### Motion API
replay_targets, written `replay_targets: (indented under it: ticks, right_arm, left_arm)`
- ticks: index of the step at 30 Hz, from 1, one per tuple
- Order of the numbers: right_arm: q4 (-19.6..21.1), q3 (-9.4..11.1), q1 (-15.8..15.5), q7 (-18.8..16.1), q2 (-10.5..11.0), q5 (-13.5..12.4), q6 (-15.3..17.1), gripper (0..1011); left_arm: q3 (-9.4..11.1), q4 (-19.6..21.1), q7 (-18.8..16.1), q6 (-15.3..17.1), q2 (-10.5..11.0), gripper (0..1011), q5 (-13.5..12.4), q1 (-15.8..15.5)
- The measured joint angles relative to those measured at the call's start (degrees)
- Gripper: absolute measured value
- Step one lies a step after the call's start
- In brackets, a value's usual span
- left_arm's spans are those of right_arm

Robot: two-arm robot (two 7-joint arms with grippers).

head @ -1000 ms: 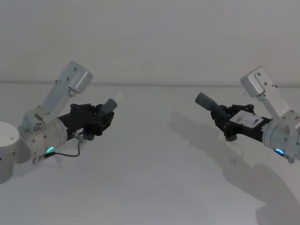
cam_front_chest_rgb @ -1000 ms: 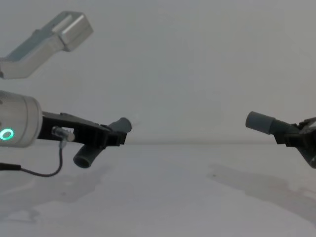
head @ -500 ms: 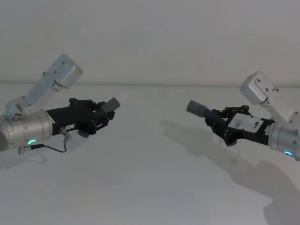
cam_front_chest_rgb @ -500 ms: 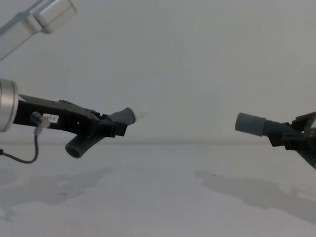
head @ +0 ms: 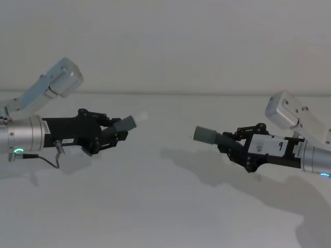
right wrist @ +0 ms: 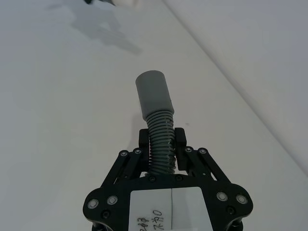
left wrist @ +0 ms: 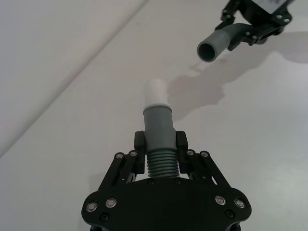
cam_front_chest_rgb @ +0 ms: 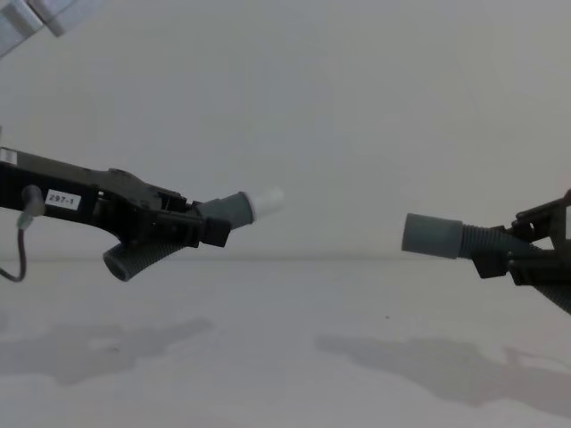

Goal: Use both hands to pick up one end of the pipe from the table, align the ends, and insert them.

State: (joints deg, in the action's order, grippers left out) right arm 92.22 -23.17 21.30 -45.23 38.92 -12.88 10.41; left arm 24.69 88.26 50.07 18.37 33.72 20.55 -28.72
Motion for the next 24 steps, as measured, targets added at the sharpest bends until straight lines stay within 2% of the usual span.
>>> replay_targets:
  ticks: [4,9,11,24]
  right_arm:
    - [0.7,-0.51,0.12,-2.24,0.85,-0.69,-2.02,295]
    - [1.75,-1.05,0.25,-4.8,1.66,-1.73,-4.67,295]
    - [2.17,-1.24,0.26,-5.46,1.82,-2.05,-5.38,295]
    - [3.87,-2.46,0.57,-6.84,2.02,-3.01,-7.19,295]
  left_arm:
    - [1.35,-0.85,4.11,-1.09,1.08,368,0.33,-1.69]
    - [2.42,-1.37,7.04,-1.64,1.82,367,0.37,-2.95]
    - [3.44,-1.74,8.95,-1.95,2.34,368,0.36,-4.0]
    - [6.16,-2.52,13.72,-2.67,3.36,367,0.09,-6.62]
